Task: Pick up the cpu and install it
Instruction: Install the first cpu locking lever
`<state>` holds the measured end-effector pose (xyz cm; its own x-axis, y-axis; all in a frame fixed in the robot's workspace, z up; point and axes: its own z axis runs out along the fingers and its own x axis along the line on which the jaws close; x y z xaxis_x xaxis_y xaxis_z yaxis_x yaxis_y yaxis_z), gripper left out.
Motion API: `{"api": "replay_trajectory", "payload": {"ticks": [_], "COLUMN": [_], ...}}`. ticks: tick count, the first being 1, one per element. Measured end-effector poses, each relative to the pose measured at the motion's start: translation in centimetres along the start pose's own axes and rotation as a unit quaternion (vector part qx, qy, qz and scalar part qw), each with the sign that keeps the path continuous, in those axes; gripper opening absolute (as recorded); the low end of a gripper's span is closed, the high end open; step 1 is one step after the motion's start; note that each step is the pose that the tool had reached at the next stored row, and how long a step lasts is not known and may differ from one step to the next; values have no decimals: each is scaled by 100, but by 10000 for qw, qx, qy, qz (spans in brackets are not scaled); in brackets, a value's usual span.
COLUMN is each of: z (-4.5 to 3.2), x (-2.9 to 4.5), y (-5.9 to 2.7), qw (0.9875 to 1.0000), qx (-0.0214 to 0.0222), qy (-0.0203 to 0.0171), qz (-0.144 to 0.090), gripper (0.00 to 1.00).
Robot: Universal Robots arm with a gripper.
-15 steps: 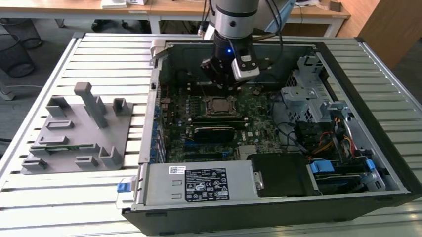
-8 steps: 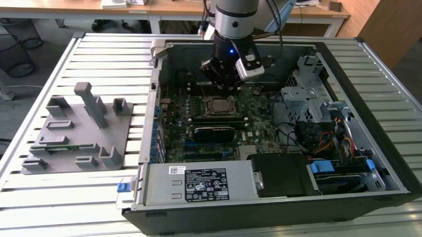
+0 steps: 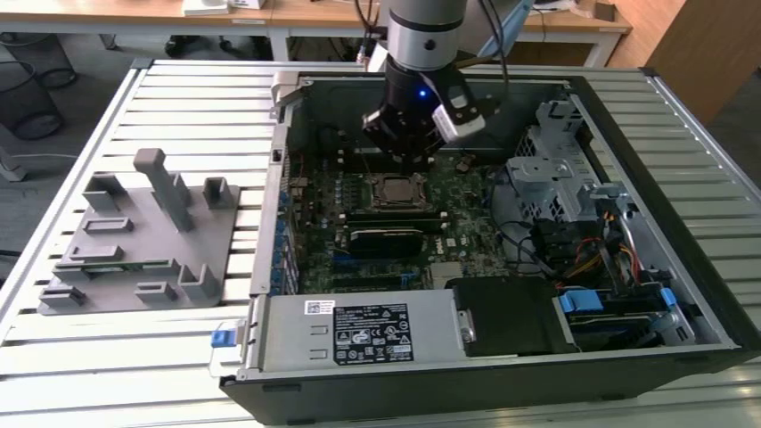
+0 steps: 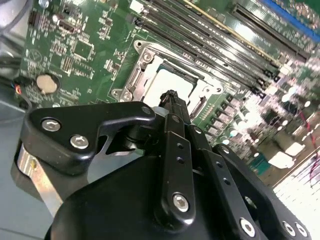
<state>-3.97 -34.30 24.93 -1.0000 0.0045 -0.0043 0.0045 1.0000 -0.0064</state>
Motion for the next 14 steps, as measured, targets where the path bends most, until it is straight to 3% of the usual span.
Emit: {"api": "replay_trajectory", "payload": {"ticks": [4,14], "z": [2,1], "x": [0,93], "y": [0,2], "qw": [9996,9999], "qx": [-1,-2], "qy": [-2,13], "qz": [-295,-155], "gripper": [11,11]}}
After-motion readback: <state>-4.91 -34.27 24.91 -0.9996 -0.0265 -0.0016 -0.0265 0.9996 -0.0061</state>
